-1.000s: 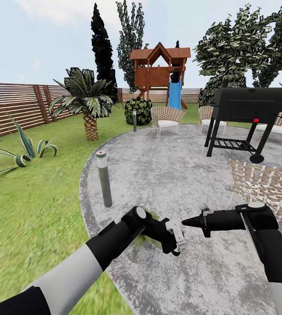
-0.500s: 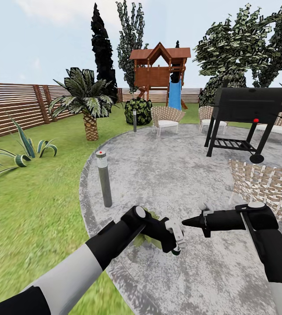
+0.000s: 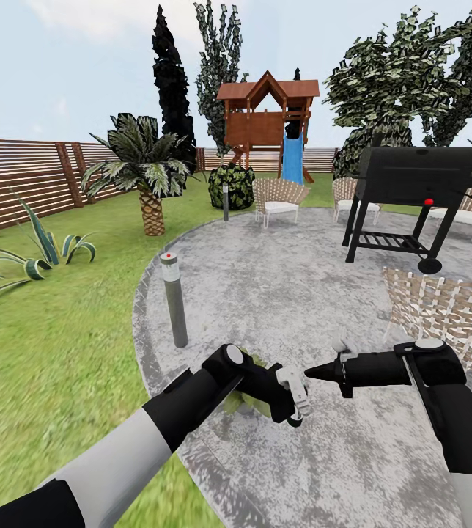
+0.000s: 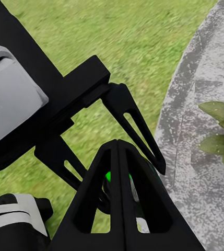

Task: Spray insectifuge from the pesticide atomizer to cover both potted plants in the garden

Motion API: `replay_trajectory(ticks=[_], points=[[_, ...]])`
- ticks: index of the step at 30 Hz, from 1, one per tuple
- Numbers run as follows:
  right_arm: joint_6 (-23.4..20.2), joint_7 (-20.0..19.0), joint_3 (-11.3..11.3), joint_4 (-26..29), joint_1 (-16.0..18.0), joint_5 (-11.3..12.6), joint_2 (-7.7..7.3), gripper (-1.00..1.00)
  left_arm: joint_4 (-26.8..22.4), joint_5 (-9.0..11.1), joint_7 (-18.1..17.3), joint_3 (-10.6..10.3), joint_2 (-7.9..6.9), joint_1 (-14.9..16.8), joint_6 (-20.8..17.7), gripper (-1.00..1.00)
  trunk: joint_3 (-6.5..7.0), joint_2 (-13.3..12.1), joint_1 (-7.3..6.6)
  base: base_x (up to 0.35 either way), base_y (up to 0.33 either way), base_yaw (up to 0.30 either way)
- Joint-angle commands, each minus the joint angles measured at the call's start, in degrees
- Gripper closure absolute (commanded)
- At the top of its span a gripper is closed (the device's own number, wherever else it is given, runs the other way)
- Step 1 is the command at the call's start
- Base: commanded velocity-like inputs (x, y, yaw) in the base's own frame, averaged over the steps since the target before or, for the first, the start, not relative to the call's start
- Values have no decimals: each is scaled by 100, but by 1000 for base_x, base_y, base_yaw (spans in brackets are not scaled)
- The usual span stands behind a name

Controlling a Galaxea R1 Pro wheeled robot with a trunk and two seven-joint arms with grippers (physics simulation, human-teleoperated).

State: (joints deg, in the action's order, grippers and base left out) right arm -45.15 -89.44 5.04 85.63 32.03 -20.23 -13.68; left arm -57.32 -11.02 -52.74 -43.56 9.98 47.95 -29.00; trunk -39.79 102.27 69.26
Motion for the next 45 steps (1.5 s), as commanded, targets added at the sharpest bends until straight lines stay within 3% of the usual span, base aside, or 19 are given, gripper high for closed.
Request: replay_trajectory(ticks=[1,45], points=[[-58,-56,6,6,5,-54,0,100,-7,-31,-33,5,2,3,-35,100,-6,3,0,0,0,0],[99,-56,23,-29,4,-60,-1,100,-245,-31,-34,6,2,11,-44,100,-6,3,0,0,0,0]])
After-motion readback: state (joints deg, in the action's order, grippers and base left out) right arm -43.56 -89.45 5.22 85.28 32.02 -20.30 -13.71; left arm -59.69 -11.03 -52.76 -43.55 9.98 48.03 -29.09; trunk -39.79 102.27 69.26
